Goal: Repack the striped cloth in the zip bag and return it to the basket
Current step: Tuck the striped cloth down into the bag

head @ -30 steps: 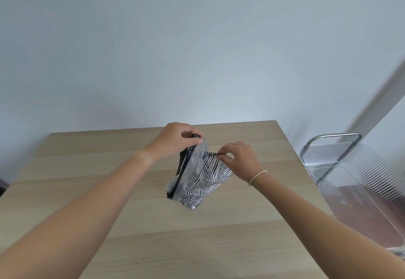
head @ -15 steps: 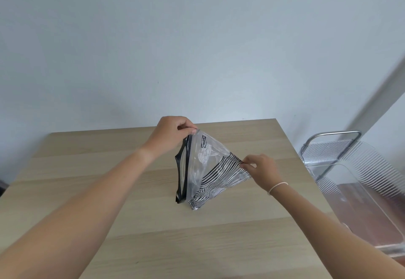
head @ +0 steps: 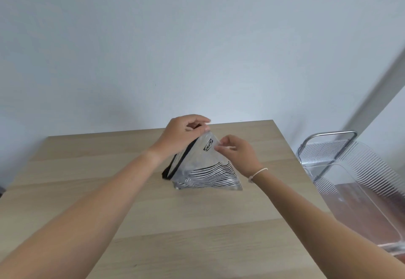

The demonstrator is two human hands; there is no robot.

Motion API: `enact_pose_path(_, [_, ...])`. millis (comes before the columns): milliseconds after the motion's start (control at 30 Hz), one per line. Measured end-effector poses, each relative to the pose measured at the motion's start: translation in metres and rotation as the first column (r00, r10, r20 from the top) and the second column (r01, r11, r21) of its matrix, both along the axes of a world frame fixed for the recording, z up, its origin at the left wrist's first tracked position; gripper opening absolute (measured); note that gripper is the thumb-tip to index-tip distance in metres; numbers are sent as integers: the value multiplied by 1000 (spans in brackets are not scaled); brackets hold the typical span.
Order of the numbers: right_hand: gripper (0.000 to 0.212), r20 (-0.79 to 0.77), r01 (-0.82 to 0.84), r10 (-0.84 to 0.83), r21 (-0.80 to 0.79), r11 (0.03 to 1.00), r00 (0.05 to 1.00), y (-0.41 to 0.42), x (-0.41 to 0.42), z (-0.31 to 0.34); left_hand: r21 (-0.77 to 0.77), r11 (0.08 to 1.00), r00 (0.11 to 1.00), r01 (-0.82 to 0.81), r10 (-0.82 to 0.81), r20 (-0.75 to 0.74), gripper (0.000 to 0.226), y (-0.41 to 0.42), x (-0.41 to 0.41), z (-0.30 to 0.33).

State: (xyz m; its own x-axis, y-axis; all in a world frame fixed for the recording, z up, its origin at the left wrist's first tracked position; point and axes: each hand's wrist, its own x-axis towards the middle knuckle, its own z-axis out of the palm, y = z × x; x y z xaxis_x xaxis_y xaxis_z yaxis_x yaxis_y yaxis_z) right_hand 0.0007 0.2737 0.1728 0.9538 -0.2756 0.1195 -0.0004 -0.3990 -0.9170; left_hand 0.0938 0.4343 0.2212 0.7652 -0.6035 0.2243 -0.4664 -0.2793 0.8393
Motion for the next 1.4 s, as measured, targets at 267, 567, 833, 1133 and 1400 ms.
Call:
enact_pose_path(267, [18, 99, 13, -107, 672, 741, 989, -11, -4, 20, -112, 953, 866, -282, 202, -458, 42, 54, 6, -58])
enact_pose_path(567, [28, 71, -23, -97, 902, 432, 993, -18, -3, 21, 67, 997, 835, -45, 74, -545, 36, 51, -6, -95])
enact_pose_path(833, [8, -210, 387, -344, 699, 601, 915, -39, -6, -4, 56, 990, 921, -131, 143, -362, 9, 45, -3, -95])
enact_pose_path(1133, [23, 205, 233, -185, -241, 942, 961, 4, 2, 15, 39, 981, 978, -193, 195, -70, 22, 29, -1, -80])
enact_pose_path(1400, [25, 45, 190, -199, -552, 812, 979, 22, 22, 22, 76, 986, 988, -151, 148, 50, 22, 22, -9, -74])
